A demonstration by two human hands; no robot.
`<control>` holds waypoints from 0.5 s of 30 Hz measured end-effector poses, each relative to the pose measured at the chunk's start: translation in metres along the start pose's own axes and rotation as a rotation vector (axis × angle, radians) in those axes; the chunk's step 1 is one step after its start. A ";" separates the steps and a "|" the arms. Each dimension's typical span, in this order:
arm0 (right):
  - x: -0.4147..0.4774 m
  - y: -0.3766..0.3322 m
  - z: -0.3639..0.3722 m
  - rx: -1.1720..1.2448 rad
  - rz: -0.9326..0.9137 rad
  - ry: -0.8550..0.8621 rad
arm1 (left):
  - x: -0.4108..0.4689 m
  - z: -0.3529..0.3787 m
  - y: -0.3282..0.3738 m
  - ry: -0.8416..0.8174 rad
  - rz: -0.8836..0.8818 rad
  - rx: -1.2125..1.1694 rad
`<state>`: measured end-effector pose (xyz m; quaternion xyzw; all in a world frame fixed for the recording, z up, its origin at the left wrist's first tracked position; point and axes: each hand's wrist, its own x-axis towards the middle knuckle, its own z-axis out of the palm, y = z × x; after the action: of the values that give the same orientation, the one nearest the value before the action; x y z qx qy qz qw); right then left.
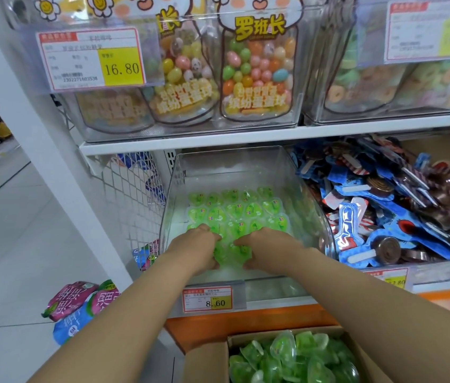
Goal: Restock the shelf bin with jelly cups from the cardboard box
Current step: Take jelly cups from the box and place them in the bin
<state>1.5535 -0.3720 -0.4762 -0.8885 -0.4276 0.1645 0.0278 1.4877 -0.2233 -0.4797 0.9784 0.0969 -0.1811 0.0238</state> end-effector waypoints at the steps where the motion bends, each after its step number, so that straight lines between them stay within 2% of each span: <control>1: 0.001 0.000 0.000 -0.003 0.000 0.005 | 0.001 0.000 0.000 -0.006 0.002 0.002; 10: 0.000 0.001 -0.001 -0.096 0.021 0.036 | 0.000 0.003 0.001 -0.029 0.027 0.015; 15: 0.008 0.000 0.003 -0.095 0.073 -0.067 | -0.001 0.006 0.002 -0.061 0.032 0.027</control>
<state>1.5574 -0.3658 -0.4815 -0.8978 -0.4029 0.1747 -0.0349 1.4850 -0.2259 -0.4852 0.9741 0.0780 -0.2117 0.0166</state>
